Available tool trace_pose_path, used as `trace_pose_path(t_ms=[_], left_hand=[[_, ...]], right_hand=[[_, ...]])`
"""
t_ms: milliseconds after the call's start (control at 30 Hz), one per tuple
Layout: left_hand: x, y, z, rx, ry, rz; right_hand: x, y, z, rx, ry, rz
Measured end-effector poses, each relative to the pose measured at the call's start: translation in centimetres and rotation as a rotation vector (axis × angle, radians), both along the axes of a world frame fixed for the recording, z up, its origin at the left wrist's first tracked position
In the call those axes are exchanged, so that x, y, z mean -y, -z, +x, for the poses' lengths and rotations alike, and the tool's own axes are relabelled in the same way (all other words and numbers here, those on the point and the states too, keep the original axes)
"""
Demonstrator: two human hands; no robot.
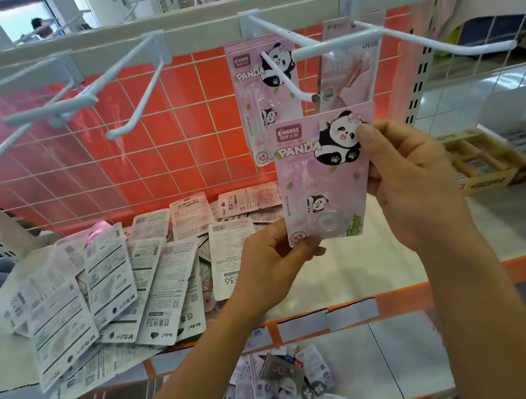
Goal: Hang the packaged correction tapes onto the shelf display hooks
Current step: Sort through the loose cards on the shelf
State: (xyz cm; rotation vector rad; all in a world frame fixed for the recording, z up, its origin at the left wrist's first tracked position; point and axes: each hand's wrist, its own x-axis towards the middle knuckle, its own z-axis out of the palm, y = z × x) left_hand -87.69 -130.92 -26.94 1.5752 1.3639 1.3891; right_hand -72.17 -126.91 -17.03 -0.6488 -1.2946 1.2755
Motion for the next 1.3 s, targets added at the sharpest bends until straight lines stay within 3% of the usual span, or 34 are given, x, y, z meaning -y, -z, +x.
trace_pose_path(t_ms=[467,1033,1300], left_hand=[[0.3,-1.5,-0.5,-0.058,-0.086,0.135],[-0.4,-2.0,-1.2,0.057,-0.057,0.087],[-3.6,-2.2,-2.8,-0.142,-0.160,0.065]], right_hand=[[1.3,-1.6,0.6,-0.040,-0.041,0.220],[0.0,-1.9,-1.1,0.069,0.116,0.348],[-4.3,-1.7,-3.5,0.225,0.300,0.295]])
